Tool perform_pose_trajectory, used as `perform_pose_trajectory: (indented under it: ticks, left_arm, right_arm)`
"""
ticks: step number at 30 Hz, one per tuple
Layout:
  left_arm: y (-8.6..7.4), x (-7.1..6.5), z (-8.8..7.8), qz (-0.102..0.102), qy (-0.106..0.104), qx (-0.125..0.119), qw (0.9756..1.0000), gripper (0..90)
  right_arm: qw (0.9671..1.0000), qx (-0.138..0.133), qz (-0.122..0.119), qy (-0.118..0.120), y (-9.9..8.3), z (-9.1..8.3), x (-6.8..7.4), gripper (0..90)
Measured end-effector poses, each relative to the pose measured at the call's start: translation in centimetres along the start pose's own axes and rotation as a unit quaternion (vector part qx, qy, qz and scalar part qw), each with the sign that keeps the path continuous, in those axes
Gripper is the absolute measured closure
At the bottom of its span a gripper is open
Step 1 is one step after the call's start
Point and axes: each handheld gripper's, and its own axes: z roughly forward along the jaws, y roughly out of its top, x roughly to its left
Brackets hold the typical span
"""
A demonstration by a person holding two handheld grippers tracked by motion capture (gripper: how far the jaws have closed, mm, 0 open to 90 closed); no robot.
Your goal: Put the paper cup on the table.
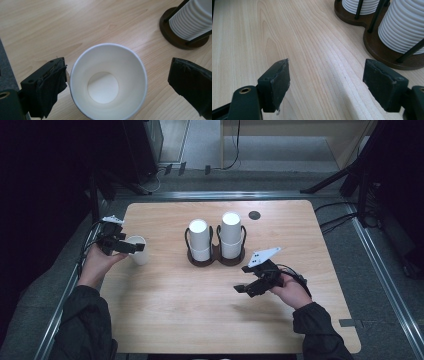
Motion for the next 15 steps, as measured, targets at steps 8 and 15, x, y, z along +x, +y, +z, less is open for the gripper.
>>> perform_pose_trajectory:
  ticks: [8, 15]
  left_arm:
    - [1.0, -1.1, -1.6, 0.01, -0.01, -0.027, 0.9995, 2.6]
    - [1.6, -2.4, -2.0, 0.013, -0.026, -0.037, 0.9989, 2.6]
  right_arm:
    - [1.0, 0.001, 0.0, -0.001, 0.0, 0.0, 0.0, 22.1]
    - [1.0, -0.001, 0.001, 0.0, 0.0, 0.0, -0.1, 22.2]
